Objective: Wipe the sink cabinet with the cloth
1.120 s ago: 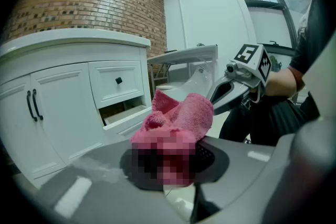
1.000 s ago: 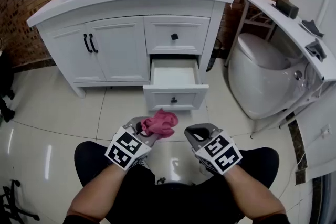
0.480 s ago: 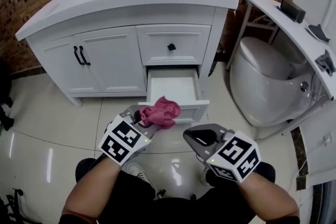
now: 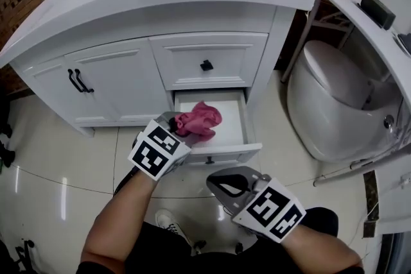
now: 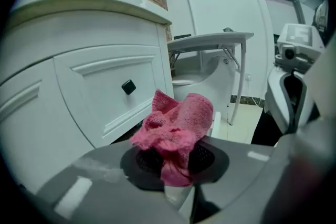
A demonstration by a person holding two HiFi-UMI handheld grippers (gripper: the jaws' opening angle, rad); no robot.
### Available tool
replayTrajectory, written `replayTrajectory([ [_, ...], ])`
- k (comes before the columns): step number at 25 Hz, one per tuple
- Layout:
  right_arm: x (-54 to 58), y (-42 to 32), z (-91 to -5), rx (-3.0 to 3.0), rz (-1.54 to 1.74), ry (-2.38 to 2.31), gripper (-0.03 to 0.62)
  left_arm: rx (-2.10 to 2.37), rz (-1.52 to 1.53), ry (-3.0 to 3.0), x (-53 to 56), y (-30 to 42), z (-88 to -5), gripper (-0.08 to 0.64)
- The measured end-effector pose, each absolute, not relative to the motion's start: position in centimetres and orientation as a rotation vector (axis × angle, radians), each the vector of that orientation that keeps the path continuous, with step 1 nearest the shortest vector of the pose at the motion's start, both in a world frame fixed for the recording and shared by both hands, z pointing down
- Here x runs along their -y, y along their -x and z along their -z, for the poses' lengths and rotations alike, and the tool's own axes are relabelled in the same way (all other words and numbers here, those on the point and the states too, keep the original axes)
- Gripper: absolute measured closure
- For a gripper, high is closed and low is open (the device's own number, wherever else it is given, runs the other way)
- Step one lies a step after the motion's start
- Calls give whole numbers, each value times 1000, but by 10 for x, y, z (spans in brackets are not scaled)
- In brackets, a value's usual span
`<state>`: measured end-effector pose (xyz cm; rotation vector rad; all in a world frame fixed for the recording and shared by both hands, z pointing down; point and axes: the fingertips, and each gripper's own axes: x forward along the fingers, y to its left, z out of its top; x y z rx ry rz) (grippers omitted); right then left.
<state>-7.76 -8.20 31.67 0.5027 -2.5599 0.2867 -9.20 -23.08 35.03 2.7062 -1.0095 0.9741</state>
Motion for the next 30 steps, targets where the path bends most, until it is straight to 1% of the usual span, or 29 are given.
replayTrajectory([
  [14, 132, 89, -363, 2470, -349, -309, 586, 874, -1137, -2595, 323, 49, -434, 469],
  [22, 133, 93, -378, 2458, -387, -155, 586, 783, -1263, -2524, 352, 25, -471, 469],
  [30, 140, 85, -388, 2449, -383, -110, 586, 746, -1291, -2512, 365, -5, -491, 469],
])
